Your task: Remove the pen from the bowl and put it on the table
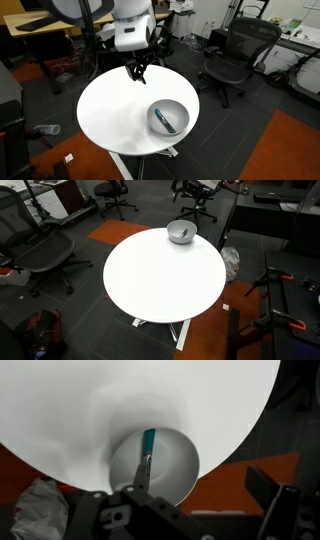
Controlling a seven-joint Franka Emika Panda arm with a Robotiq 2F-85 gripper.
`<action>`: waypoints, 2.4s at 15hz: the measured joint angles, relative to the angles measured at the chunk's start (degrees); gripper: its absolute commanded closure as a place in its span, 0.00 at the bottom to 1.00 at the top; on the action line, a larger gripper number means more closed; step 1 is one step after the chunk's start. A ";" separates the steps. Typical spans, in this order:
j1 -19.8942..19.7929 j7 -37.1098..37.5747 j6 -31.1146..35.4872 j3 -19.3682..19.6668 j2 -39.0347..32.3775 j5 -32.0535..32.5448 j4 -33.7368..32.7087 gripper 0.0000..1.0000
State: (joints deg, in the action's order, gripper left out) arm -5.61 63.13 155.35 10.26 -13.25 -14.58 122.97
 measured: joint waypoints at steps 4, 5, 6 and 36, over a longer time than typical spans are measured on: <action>1.04 11.92 2.15 3.29 -4.48 2.88 -0.93 0.00; 1.32 13.79 2.18 4.05 -5.54 3.58 -1.33 0.00; 1.52 14.41 2.20 4.47 -6.27 3.73 -1.75 0.00; 1.35 15.73 -12.23 6.83 -23.36 7.25 -19.20 0.00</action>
State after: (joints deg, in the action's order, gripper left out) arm -4.26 78.87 143.12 17.08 -36.60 -7.33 103.77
